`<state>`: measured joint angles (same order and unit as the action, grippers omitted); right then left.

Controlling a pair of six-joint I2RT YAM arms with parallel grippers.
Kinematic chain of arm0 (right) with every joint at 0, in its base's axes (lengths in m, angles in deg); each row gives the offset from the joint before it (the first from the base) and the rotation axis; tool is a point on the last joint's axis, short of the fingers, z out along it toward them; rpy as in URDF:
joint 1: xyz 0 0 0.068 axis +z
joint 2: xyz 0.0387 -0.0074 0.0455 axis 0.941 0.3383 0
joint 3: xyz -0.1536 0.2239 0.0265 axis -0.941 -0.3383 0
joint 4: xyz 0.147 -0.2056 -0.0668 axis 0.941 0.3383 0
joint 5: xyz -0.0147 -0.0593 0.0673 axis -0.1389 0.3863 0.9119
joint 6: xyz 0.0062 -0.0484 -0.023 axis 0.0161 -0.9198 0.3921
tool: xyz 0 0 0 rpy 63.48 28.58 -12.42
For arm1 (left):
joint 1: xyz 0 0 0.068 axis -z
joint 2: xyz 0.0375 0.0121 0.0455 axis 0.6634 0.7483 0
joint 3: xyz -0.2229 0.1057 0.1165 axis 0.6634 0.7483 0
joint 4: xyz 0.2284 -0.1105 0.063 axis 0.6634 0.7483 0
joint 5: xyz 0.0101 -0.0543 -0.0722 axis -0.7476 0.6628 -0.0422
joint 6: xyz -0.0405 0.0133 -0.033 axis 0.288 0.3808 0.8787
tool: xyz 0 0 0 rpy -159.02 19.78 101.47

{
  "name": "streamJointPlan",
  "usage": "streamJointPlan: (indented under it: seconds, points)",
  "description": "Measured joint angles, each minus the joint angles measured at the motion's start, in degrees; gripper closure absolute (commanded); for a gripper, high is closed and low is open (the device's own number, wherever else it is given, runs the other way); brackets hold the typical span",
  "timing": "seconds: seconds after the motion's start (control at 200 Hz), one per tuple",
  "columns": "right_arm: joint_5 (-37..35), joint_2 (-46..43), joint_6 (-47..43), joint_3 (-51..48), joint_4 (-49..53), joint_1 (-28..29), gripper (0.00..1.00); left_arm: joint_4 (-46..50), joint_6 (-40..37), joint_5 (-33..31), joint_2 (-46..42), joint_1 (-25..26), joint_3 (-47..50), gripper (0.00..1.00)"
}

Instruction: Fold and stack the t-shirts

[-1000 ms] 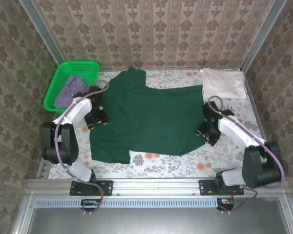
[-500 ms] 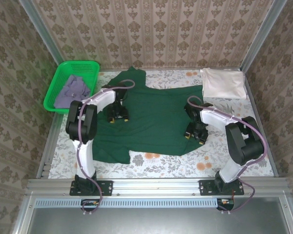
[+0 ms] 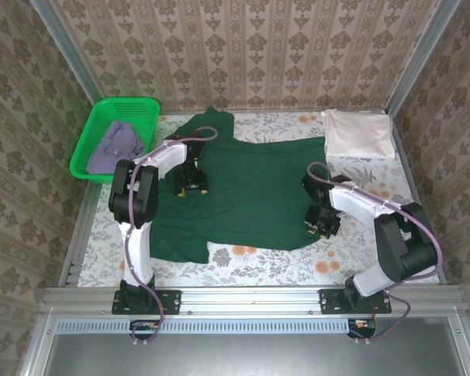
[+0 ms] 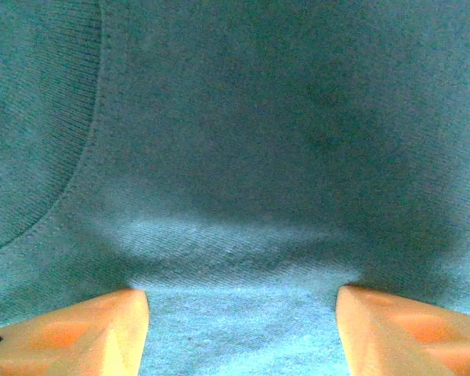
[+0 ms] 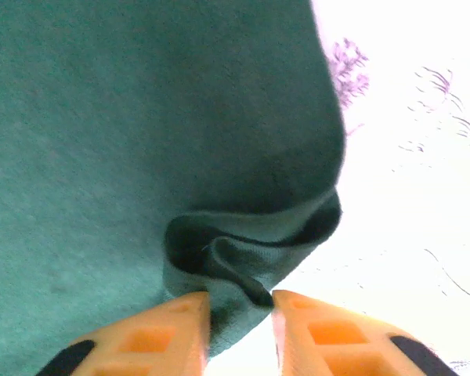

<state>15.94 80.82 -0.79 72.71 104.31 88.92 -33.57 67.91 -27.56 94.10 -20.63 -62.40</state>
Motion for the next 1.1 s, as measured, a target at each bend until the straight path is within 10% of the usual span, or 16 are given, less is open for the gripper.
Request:
streamJointPlan:
  seconds: [0.33,0.58,0.9,1.1]
  points:
    - [-0.02,-5.55,3.32,-6.23,0.5,-0.72,0.95,-0.72,0.42,0.44,-0.02,-0.39,0.39,0.33]
    - [-0.9,-12.98,8.04,-10.05,3.65,-3.67,0.66,-0.72,0.44,0.46,-0.02,-0.39,0.39,0.3]
    - [-5.86,-26.99,15.76,-11.06,9.05,-11.82,0.59,0.59,0.9,0.22,-1.51,-0.39,-4.39,0.23]
    - [-5.55,-10.69,11.32,0.94,-0.66,-11.06,0.72,1.11,1.01,0.2,-1.11,-0.39,-13.2,0.31]
